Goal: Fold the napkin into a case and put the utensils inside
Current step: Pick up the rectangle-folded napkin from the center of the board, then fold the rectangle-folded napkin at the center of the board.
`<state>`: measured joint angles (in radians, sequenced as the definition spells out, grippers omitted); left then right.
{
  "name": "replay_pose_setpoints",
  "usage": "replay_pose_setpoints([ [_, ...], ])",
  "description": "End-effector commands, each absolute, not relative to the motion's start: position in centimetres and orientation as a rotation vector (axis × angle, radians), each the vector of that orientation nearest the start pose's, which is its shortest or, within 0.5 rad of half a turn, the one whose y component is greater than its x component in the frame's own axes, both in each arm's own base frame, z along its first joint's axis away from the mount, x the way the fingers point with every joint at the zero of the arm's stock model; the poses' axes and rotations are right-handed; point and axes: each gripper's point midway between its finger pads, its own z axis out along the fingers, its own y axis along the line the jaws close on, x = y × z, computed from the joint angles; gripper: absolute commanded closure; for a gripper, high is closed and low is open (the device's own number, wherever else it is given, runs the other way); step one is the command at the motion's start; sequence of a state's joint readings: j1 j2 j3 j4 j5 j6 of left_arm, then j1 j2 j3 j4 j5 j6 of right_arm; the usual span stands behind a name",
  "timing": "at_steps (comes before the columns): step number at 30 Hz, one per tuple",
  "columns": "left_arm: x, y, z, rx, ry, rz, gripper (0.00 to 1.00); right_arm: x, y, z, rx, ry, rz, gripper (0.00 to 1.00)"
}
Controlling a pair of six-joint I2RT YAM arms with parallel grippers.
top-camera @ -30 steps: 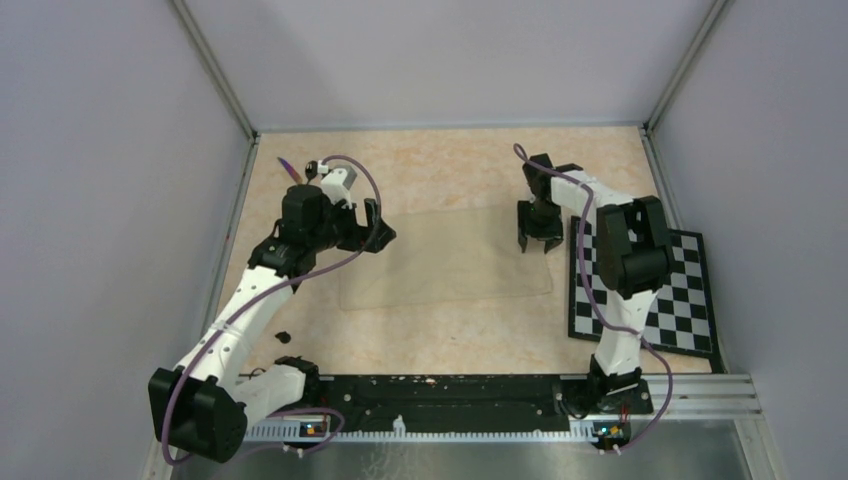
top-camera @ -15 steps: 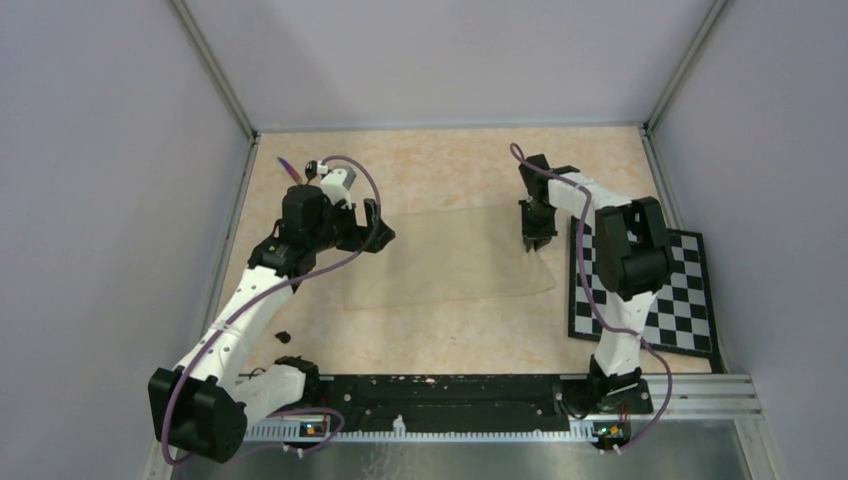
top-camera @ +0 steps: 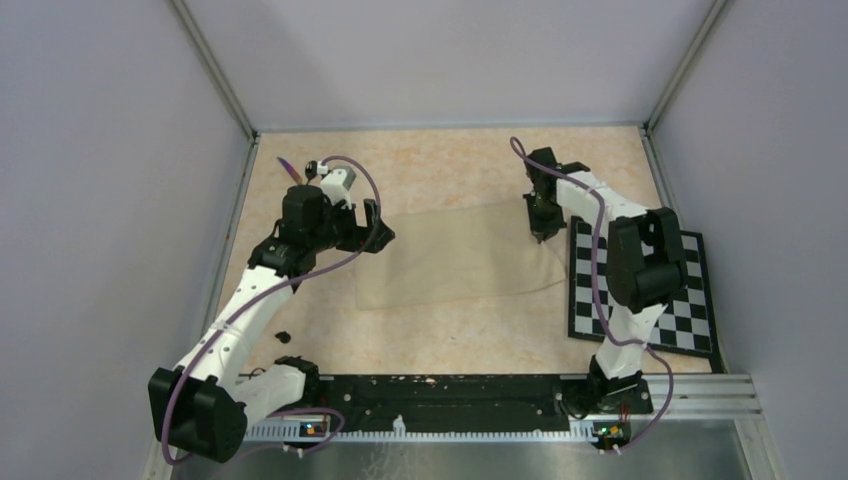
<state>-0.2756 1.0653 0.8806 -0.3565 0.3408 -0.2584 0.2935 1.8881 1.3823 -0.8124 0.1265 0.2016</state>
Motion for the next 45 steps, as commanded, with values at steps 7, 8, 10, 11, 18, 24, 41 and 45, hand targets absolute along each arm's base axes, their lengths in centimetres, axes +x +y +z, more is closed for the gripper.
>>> replay_pose_setpoints([
  [7, 29.4, -15.9, 20.1, 0.254, 2.122, -0.708, 0.01, 35.4, 4.1, 11.1, -0.113, 2.688, -0.454, 1.00],
  [8, 29.4, -16.0, 20.1, 0.255, 2.120, -0.713, 0.01, 35.4, 3.8, 11.6, -0.108, 2.675, -0.480, 1.00],
  [10, 29.4, -16.1, 20.1, 0.255, 2.120, -0.717, 0.01, 35.5, 3.2, 12.2, -0.107, 2.657, -0.525, 1.00],
  [11, 29.4, -16.1, 20.2, 0.254, 2.120, -0.719, 0.01, 35.5, 2.9, 12.4, -0.108, 2.654, -0.545, 1.00],
  [18, 29.3, -16.0, 20.1, 0.250, 2.121, -0.719, 0.01, 35.9, 6.5, 12.9, -0.241, 2.641, -0.421, 1.00],
  [24, 29.3, -16.0, 20.1, 0.247, 2.122, -0.719, 0.01, 35.6, 14.1, 13.3, -0.383, 2.608, -0.177, 1.00],
  [41, 29.9, -15.0, 19.7, 0.194, 2.137, -0.650, 0.01, 33.1, 32.0, 12.3, -0.512, 2.581, 0.737, 1.00],
  [45, 30.4, -13.7, 19.0, 0.080, 2.169, -0.568, 0.01, 32.8, 33.6, 11.3, -0.513, 2.599, 0.824, 1.00],
])
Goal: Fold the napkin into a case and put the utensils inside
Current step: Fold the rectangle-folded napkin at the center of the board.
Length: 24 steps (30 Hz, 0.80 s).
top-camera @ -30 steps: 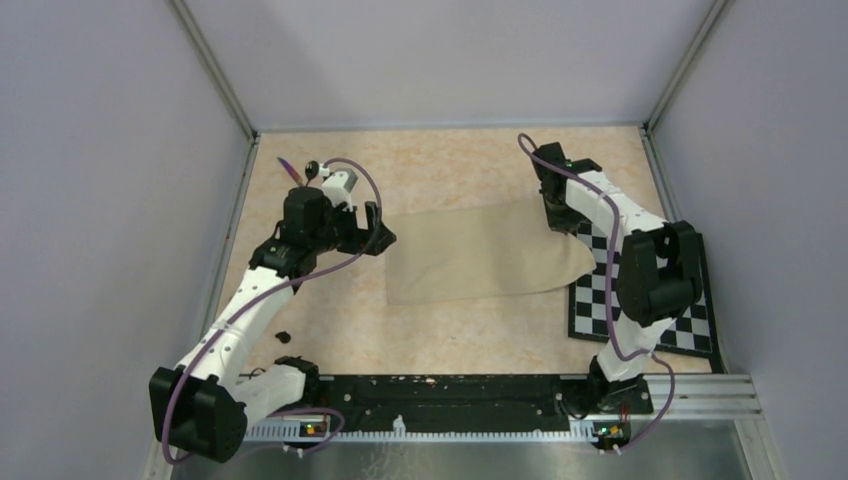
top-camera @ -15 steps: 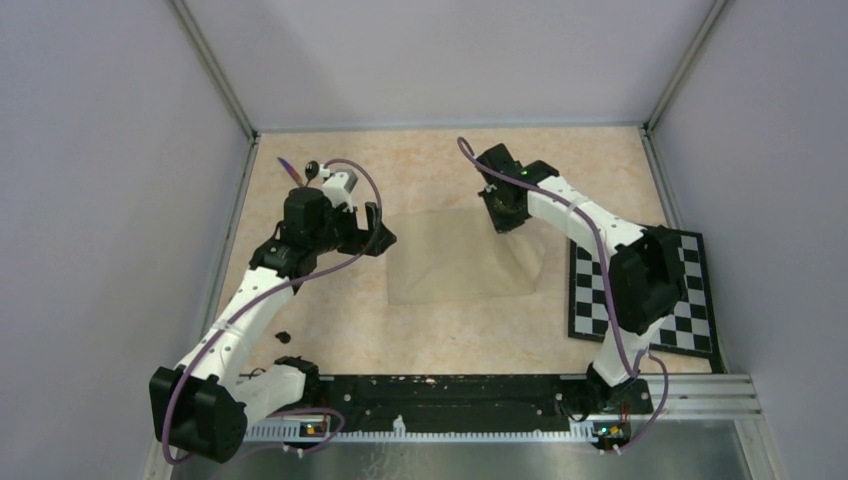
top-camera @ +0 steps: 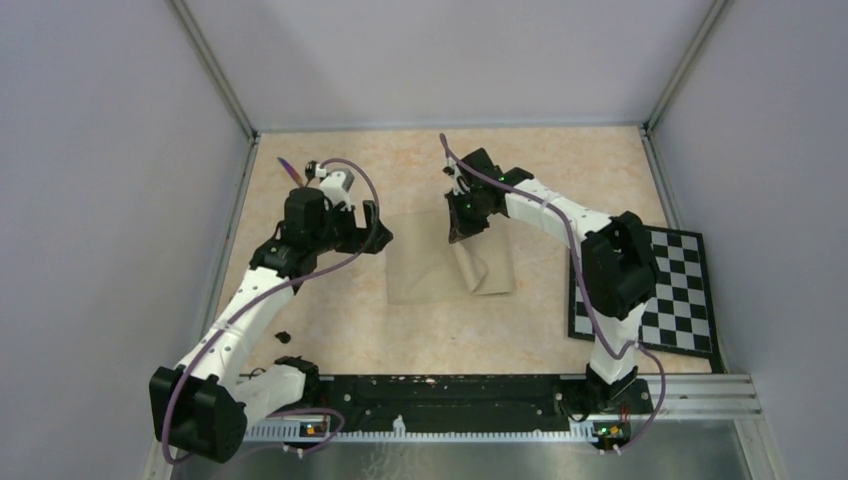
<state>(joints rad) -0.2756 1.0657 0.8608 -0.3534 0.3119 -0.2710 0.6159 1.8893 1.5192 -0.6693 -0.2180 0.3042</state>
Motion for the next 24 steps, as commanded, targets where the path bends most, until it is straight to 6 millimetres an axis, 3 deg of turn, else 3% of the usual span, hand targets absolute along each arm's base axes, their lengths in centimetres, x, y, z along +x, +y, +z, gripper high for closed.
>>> replay_pose_setpoints([
  [1, 30.6, -13.3, 18.8, 0.036, 2.179, -0.552, 0.01, 32.6, 34.1, 11.2, -0.515, 2.602, 0.850, 1.00],
  [3, 30.8, -12.6, 18.0, -0.064, 2.215, -0.521, 0.01, 32.3, 35.0, 11.0, -0.511, 2.598, 0.903, 1.00],
  [6, 30.3, -11.2, 14.8, -0.319, 2.332, -0.480, 0.01, 31.9, 35.9, 10.7, -0.510, 2.604, 0.950, 1.00],
  [9, 29.0, -12.3, 11.2, -0.436, 2.428, -0.628, 0.03, 32.0, 36.2, 10.1, -0.491, 2.623, 0.951, 1.00],
  [14, 27.3, -13.5, 7.7, -0.490, 2.514, -0.725, 0.08, 31.9, 36.8, 9.1, -0.456, 2.660, 0.976, 1.00],
  [18, 26.9, -13.2, 7.2, -0.502, 2.499, -0.711, 0.10, 31.9, 37.2, 8.5, -0.439, 2.675, 0.982, 1.00],
  [24, 26.9, -12.4, 8.6, -0.486, 2.450, -0.670, 0.09, 31.8, 38.0, 7.3, -0.430, 2.696, 1.000, 1.00],
])
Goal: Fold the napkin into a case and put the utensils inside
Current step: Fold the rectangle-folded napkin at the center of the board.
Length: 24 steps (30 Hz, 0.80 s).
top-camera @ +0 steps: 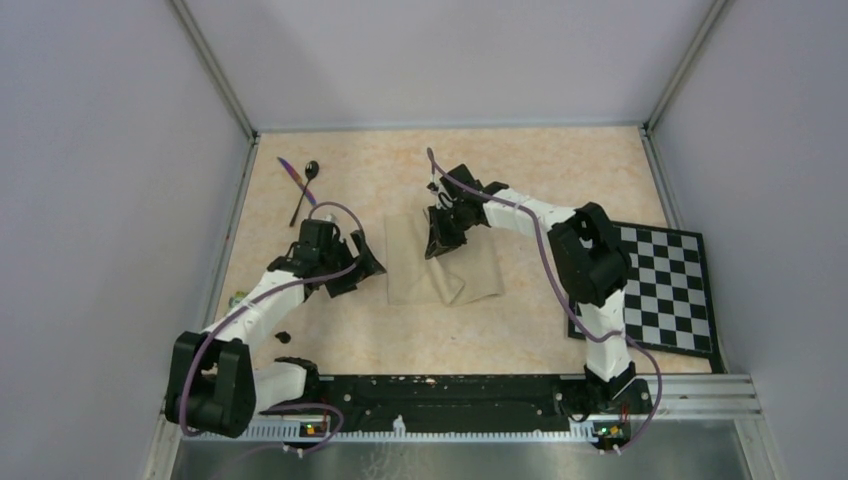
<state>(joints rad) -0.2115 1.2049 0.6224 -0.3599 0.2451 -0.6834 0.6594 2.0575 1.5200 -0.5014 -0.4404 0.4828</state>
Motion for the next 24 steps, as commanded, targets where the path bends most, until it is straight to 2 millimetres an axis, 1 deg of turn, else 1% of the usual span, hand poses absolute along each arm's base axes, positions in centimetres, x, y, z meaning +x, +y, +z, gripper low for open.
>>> replay_pose_setpoints([
  [1, 26.9, -12.3, 8.9, -0.484, 2.442, -0.661, 0.08, 31.9, 38.1, 7.1, -0.424, 2.698, 1.001, 1.00],
  [6, 27.1, -11.1, 10.0, -0.465, 2.406, -0.580, 0.08, 32.2, 38.4, 6.9, -0.407, 2.703, 1.005, 1.00],
  [10, 27.2, -10.6, 10.6, -0.458, 2.383, -0.548, 0.08, 32.2, 38.7, 6.9, -0.401, 2.703, 1.017, 1.00],
  [15, 27.4, -10.7, 10.9, -0.450, 2.379, -0.557, 0.08, 31.8, 39.3, 6.6, -0.408, 2.712, 1.029, 1.00],
  [19, 27.7, -10.7, 11.1, -0.440, 2.376, -0.549, 0.08, 31.8, 39.8, 6.8, -0.413, 2.707, 1.042, 1.00],
  [24, 27.6, -10.6, 10.8, -0.440, 2.383, -0.541, 0.08, 31.9, 40.1, 6.8, -0.413, 2.702, 1.048, 1.00],
])
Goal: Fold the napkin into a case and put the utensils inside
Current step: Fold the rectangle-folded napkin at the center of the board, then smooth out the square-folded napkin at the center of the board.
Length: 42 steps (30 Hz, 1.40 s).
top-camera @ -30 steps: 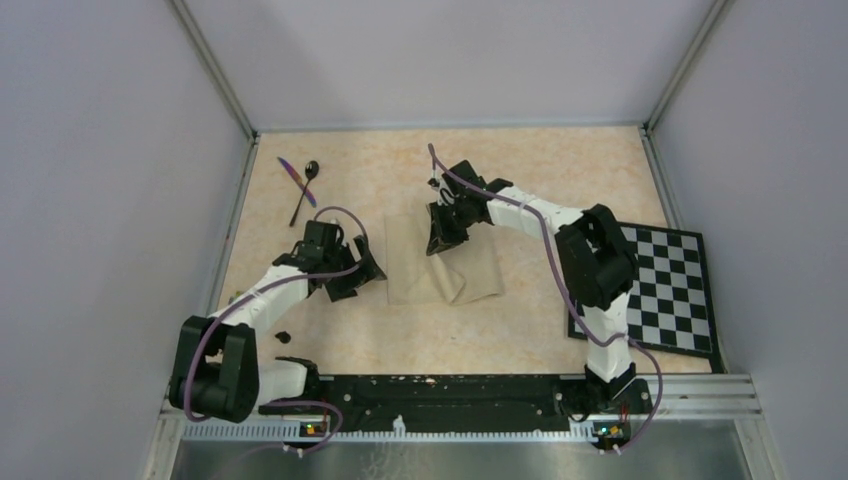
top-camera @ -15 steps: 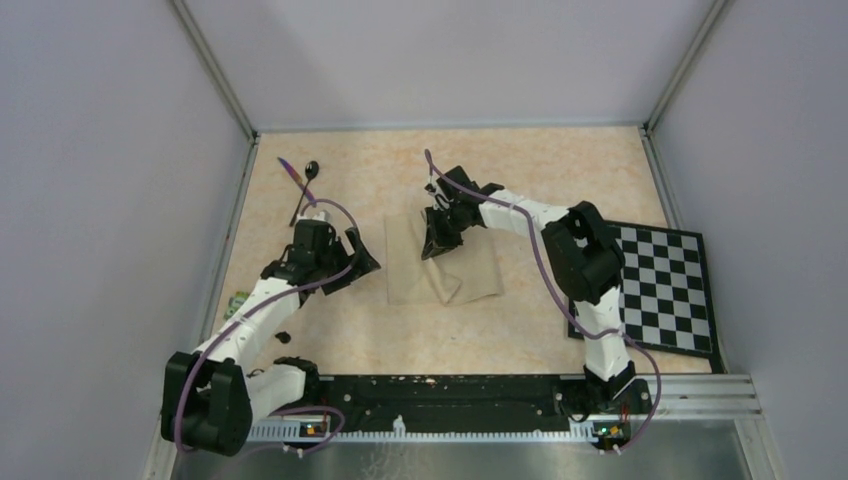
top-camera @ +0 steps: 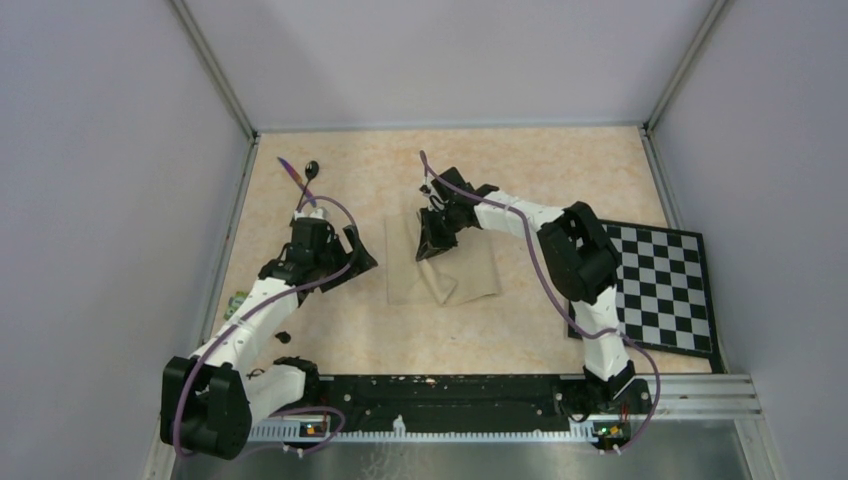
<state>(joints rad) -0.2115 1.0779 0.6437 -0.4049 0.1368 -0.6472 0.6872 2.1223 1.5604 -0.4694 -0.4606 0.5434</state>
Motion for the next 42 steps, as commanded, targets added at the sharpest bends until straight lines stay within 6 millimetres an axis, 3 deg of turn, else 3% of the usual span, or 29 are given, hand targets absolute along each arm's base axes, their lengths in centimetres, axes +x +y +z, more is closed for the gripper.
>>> replay_pose_setpoints([
  [1, 27.6, -10.6, 10.7, -0.439, 2.386, -0.541, 0.08, 31.9, 40.1, 6.7, -0.411, 2.706, 1.045, 1.00],
  [14, 27.5, -10.6, 10.9, -0.433, 2.383, -0.539, 0.08, 32.0, 40.7, 6.2, -0.406, 2.710, 1.081, 0.99],
  [16, 27.4, -10.5, 10.8, -0.434, 2.383, -0.535, 0.07, 32.1, 41.1, 6.7, -0.402, 2.689, 1.119, 0.93],
  [21, 27.4, -10.6, 10.7, -0.433, 2.383, -0.547, 0.07, 33.0, 42.2, 9.1, -0.425, 2.596, 1.196, 0.66],
  [25, 27.0, -10.8, 10.7, -0.427, 2.395, -0.555, 0.07, 33.4, 41.5, 11.2, -0.427, 2.515, 1.286, 0.53],
  [29, 26.9, -10.7, 11.1, -0.417, 2.382, -0.554, 0.07, 33.8, 40.2, 12.2, -0.418, 2.432, 1.396, 0.36],
  [36, 26.9, -10.5, 12.4, -0.420, 2.347, -0.559, 0.06, 35.8, 40.0, 10.1, -0.389, 2.443, 1.367, 0.35],
  [42, 26.2, -12.2, 12.7, -0.330, 2.359, -0.677, 0.03, 33.3, 37.4, 10.3, -0.367, 2.477, 1.320, 0.36],
])
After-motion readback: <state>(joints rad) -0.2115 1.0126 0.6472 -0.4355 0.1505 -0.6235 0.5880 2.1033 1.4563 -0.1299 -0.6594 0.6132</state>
